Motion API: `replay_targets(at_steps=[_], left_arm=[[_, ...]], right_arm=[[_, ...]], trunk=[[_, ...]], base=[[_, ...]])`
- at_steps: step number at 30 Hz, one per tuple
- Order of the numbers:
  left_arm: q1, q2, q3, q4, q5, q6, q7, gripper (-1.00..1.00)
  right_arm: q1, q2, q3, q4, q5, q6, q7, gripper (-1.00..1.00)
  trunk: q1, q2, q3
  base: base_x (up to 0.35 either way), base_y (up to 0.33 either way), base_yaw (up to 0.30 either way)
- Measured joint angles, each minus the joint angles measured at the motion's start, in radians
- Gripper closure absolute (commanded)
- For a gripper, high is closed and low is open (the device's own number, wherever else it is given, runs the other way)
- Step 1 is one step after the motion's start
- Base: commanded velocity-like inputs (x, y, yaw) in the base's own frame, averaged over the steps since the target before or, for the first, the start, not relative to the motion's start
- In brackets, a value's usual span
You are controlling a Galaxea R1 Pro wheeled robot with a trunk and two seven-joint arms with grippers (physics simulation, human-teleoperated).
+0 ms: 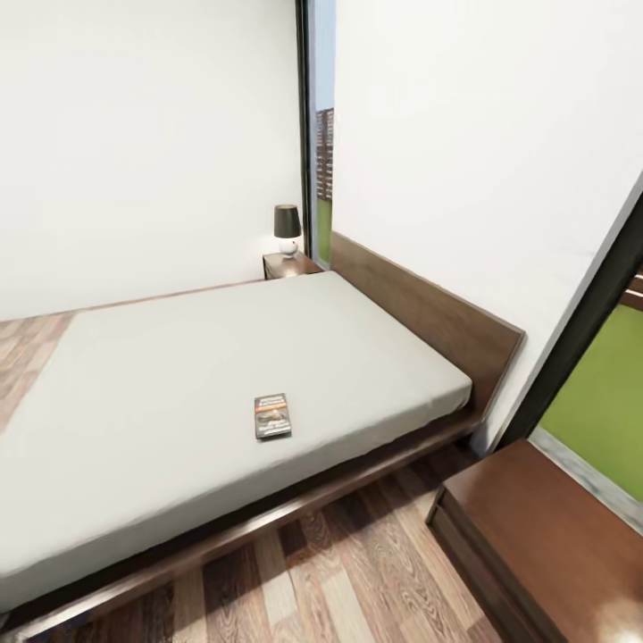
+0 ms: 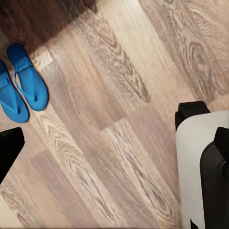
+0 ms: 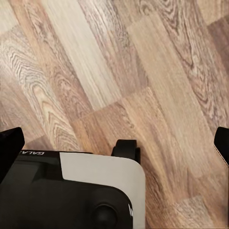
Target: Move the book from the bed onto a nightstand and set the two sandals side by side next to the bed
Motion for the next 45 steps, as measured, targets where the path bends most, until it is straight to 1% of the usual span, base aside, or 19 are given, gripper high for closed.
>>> replay_targets(at_steps=[8, 20, 36, 45], left_arm=[[0.0, -0.001, 0.0, 0.0, 0.0, 0.0, 0.0, -1.0], [0.0, -0.001, 0.0, 0.0, 0.0, 0.0, 0.0, -1.0], [0.0, -0.001, 0.0, 0.0, 0.0, 0.0, 0.0, -1.0], [0.0, -0.001, 0.0, 0.0, 0.0, 0.0, 0.0, -1.0]], right_arm=[[0.0, 0.0, 0.0, 0.0, 0.0, 0.0, 0.0, -1.0], [0.0, 0.0, 0.0, 0.0, 0.0, 0.0, 0.0, -1.0], [0.001, 0.001, 0.0, 0.0, 0.0, 0.0, 0.0, -1.0], [0.001, 0.009, 0.0, 0.0, 0.0, -0.001, 0.0, -1.0]], trunk=[[0.0, 0.0, 0.0], [0.0, 0.0, 0.0], [0.0, 0.0, 0.002], [0.0, 0.0, 0.005]], base=[[0.024, -0.055, 0.286], [0.004, -0.134, 0.286], [0.0, -0.014, 0.286], [0.0, -0.004, 0.286]])
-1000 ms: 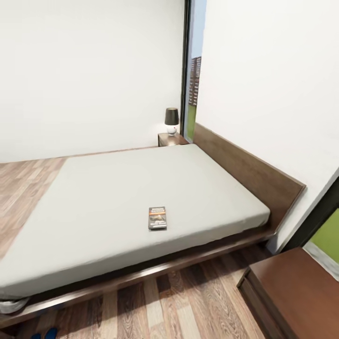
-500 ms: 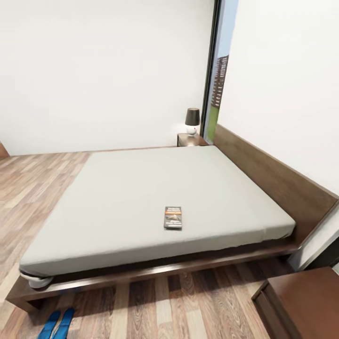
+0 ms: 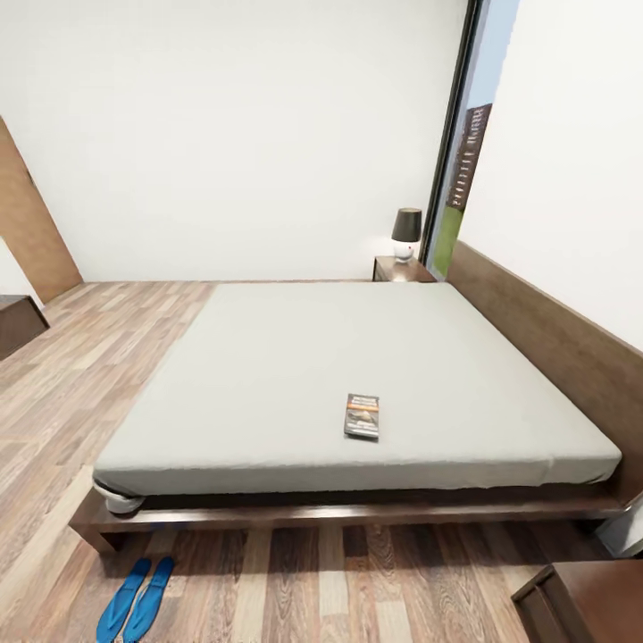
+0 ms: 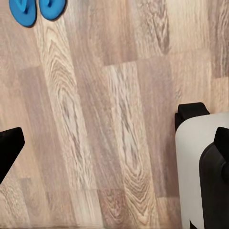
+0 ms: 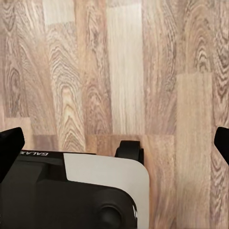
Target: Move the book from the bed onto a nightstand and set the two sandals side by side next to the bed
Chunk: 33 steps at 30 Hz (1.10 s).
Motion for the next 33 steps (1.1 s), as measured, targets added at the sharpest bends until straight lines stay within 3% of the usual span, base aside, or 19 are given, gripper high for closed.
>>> replay_targets(at_steps=[16, 33], left_arm=[[0.0, 0.0, 0.0, 0.0, 0.0, 0.0, 0.0, -1.0], [0.0, 0.0, 0.0, 0.0, 0.0, 0.0, 0.0, -1.0]], right_arm=[[0.001, 0.002, 0.0, -0.001, -0.001, -0.036, 0.0, -1.0], [0.001, 0.004, 0.0, -0.002, -0.001, -0.042, 0.0, -1.0]], trunk=[[0.0, 0.0, 0.005], [0.0, 0.0, 0.006]], base=[[0.0, -0.075, 0.264], [0.0, -0.069, 0.042]])
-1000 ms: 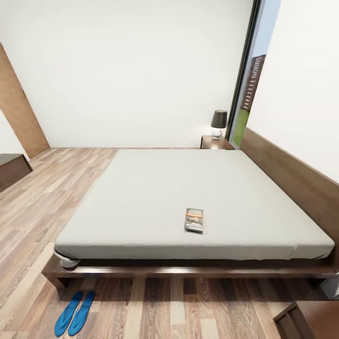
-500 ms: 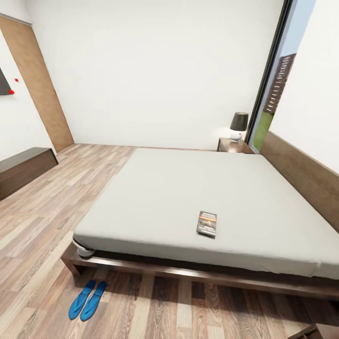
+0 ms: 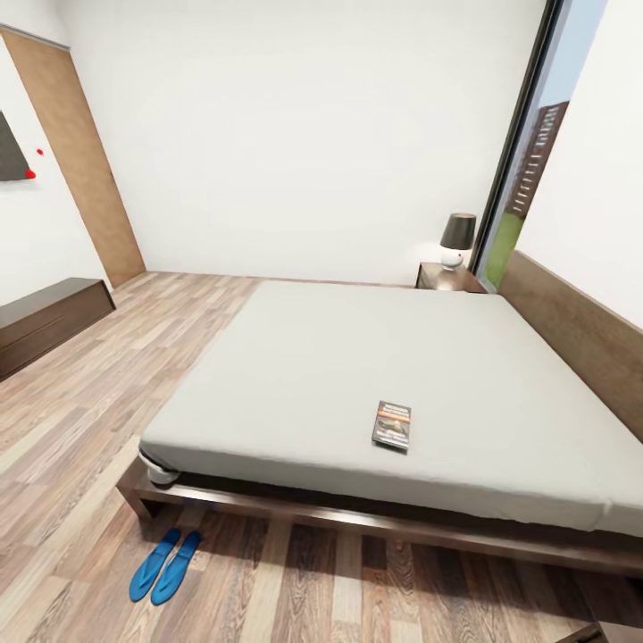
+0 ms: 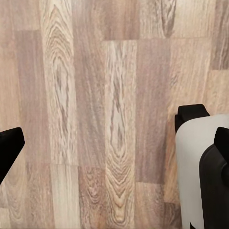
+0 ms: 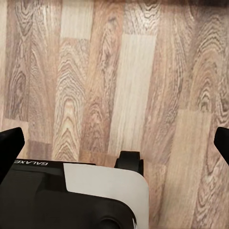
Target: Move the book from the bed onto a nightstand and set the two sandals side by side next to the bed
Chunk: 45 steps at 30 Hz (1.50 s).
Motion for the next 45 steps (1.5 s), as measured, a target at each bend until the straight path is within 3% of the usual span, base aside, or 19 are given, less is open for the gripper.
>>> replay_targets(at_steps=[23, 45], left_arm=[[0.0, -0.001, -0.001, 0.0, 0.0, -0.001, -0.001, -1.0], [0.0, 0.0, -0.002, 0.0, 0.0, 0.0, 0.0, -1.0]], right_arm=[[0.0, 0.0, 0.0, 0.0, 0.0, -0.001, 0.001, -1.0], [0.0, 0.001, 0.0, 0.0, 0.0, -0.001, 0.001, -1.0]], trunk=[[0.0, 0.0, 0.0], [0.0, 0.0, 0.0]], base=[[0.002, -0.039, -0.159], [0.123, -0.001, -0.02]])
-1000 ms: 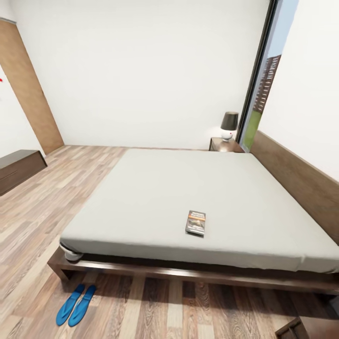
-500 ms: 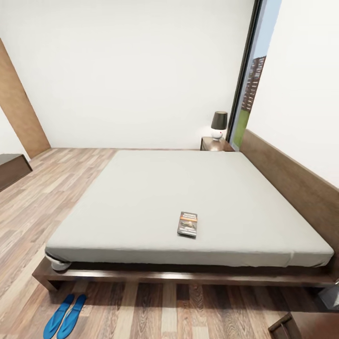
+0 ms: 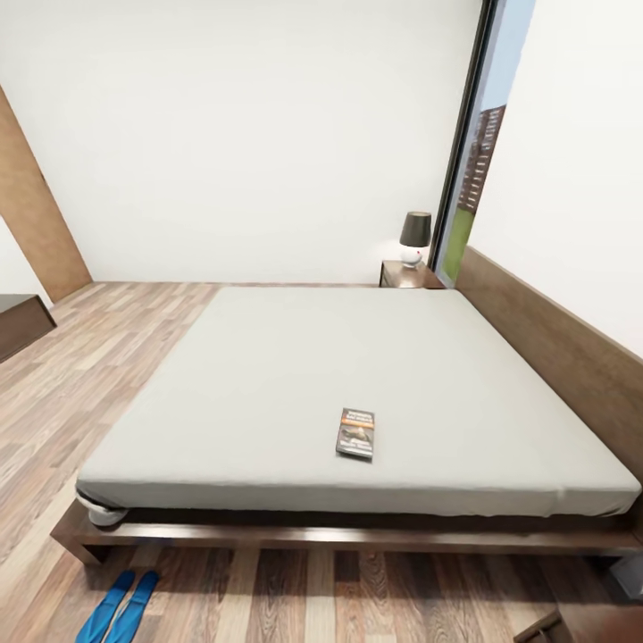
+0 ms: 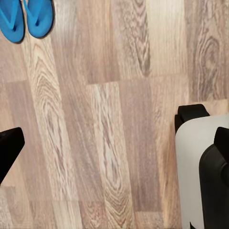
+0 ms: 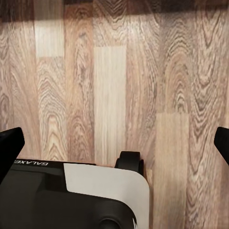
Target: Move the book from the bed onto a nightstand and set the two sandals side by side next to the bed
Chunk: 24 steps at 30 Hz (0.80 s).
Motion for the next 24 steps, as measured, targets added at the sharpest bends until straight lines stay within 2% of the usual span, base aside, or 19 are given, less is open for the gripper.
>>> replay_targets(at_steps=[6, 16, 21, 24], left_arm=[[0.0, 0.0, 0.0, 0.0, 0.0, 0.0, 0.0, -1.0], [0.0, 0.0, 0.0, 0.0, 0.0, 0.0, 0.0, -1.0], [0.0, 0.0, 0.0, 0.0, 0.0, 0.0, -0.001, -1.0], [0.0, 0.0, 0.0, 0.0, 0.0, 0.0, -0.001, -1.0]], right_arm=[[0.0, -0.001, -0.001, -0.003, -0.001, -0.002, 0.001, -1.0], [0.001, -0.003, -0.003, -0.036, -0.004, -0.006, 0.017, -1.0], [0.014, -0.003, -0.006, -0.169, -0.011, -0.002, 0.081, -1.0], [0.054, -0.002, -0.011, -0.285, -0.014, 0.01, 0.12, -1.0]], trunk=[[0.0, 0.0, 0.0], [0.0, 0.0, 0.0], [0.0, 0.0, 0.0], [0.0, 0.0, 0.0]], base=[[0.135, 0.0, -0.001], [0.037, 0.0, 0.0], [0.007, 0.0, 0.0], [0.003, 0.0, 0.0]])
